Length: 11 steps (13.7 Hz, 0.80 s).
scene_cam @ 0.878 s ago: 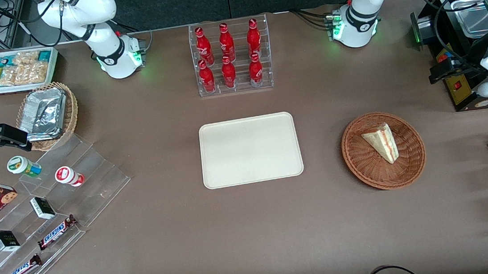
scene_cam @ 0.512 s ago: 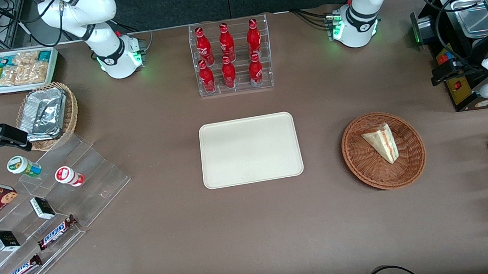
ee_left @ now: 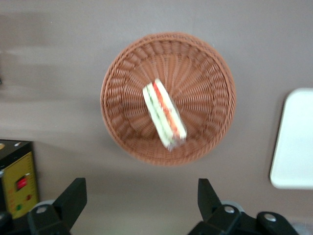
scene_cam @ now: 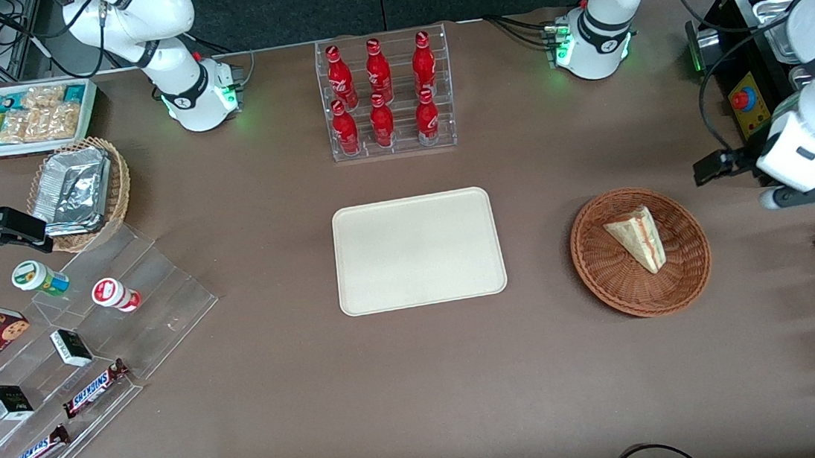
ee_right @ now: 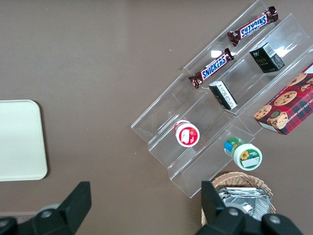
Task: Place sandwich from basket to tray
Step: 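Move the open left gripper over the sandwich in the wicker basket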
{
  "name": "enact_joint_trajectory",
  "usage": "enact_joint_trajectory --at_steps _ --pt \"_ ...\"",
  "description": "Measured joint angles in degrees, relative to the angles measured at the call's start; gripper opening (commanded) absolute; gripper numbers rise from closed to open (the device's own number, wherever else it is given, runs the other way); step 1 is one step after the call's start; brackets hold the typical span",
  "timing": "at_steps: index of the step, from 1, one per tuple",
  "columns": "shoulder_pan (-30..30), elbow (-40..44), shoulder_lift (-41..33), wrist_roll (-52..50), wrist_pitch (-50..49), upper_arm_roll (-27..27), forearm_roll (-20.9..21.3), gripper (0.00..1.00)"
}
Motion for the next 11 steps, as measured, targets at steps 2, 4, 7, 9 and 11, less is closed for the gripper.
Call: enact_joint_trajectory --at_steps 2,4,7,9,11 --pt "0.0 -4.5 0.0 -5.4 6.9 -1.1 0.0 1.00" --pt "-0.1 -8.8 0.1 -10.5 13.6 -2.5 0.0 1.00" --pt "-0.3 -15.6 0.4 -17.6 23.8 -3.7 0.0 1.00" --pt "-0.4 -18.5 0.8 -21.7 26.9 -3.8 0.0 1.00" --pt "-0.4 -19.9 1.6 -24.4 28.4 -3.8 0.0 1.00"
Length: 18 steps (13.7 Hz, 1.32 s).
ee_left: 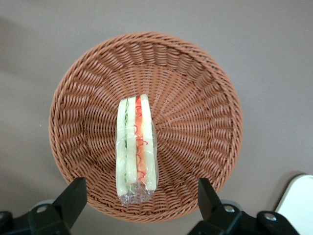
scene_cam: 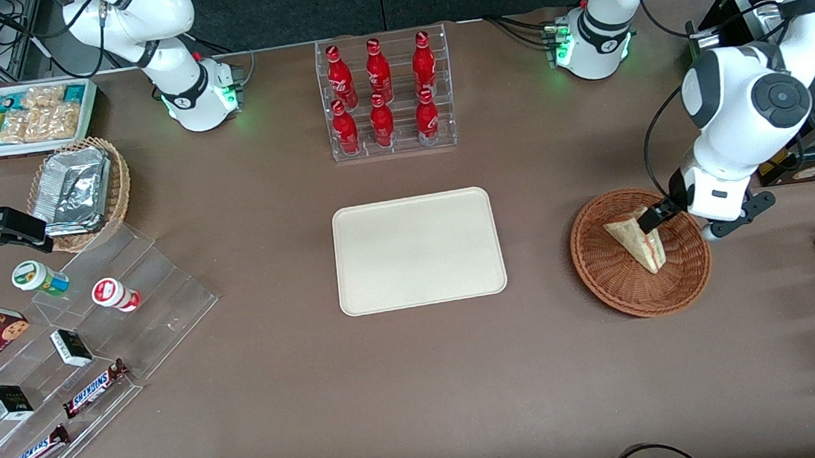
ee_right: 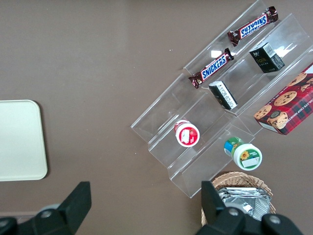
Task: Place sandwich from basket to tray
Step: 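Move the open left gripper over the sandwich in the wicker basket, then lower the left gripper and close it on the wrapped sandwich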
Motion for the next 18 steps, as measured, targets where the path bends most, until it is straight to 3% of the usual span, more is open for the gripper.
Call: enact_joint_trajectory --at_steps 5,9,11,16,18 --pt "0.0 -5.8 3.5 -3.8 10.3 0.0 0.0 1.00" --pt "0.0 -6.4 5.4 -5.2 12.0 0.0 0.0 0.99" --pt "0.0 -7.3 5.8 -5.4 13.9 0.0 0.0 0.79" --pt "0.0 -8.7 7.1 -7.4 15.5 0.0 0.0 0.05" --pt "0.0 -8.7 7.1 -7.5 15.4 0.0 0.0 0.00"
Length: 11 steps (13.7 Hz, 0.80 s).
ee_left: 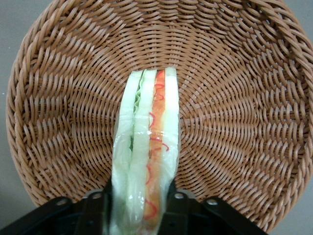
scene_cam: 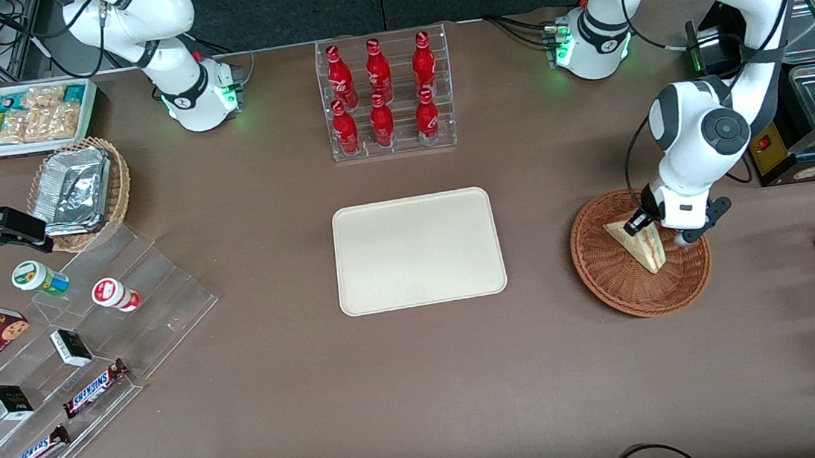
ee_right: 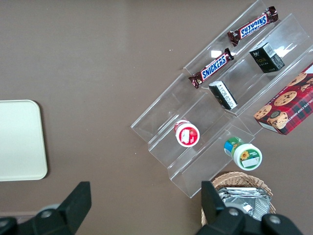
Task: Place sandwich from basket to tray
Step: 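Lower the left gripper and close it on the wrapped sandwich, then lift the sandwich and carry it with the left gripper over the tray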
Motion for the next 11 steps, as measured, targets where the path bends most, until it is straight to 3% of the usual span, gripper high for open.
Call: enact_joint_trajectory --at_steps 5,11 --pt "-0.3 2.0 0.2 0.0 -2.9 0.0 0.0 0.00" --pt "-3.6 20.4 0.8 0.0 -26.1 -1.4 0.0 0.00"
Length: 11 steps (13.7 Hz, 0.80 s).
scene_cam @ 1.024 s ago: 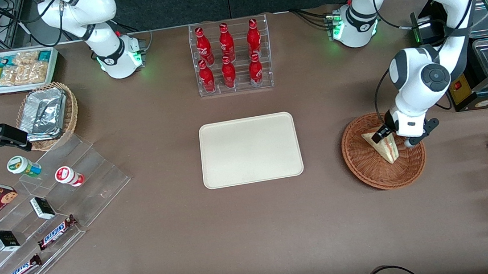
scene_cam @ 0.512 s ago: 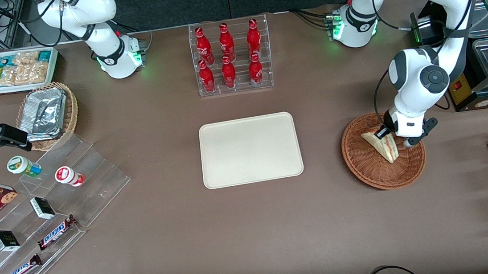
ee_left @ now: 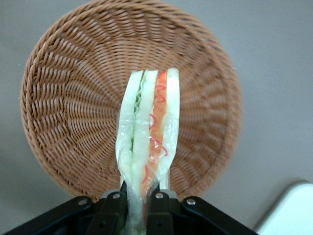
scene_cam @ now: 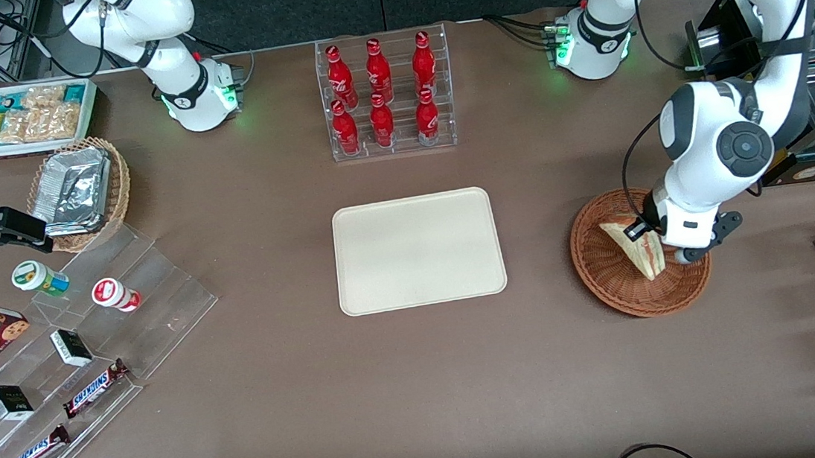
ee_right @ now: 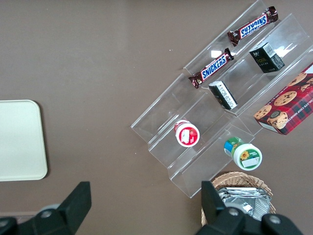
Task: Place sandwich from basket to tray
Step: 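Lift the sandwich and carry it with the left gripper over the tray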
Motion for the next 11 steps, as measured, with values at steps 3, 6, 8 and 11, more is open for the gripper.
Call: enact_joint_trajectory --at_steps 3,6,8,11 --pt "-0.3 5.1 1.6 -0.7 -2.9 -5.4 0.0 0.00" --pt "-0.6 7.8 4.6 -1.4 -2.8 -11.4 0.0 0.00" --pt "-0.7 10.3 7.4 -1.4 -2.7 -15.4 1.3 0.00" --pt "-0.9 16.3 13.1 -1.6 -2.6 -21.1 3.6 0.00"
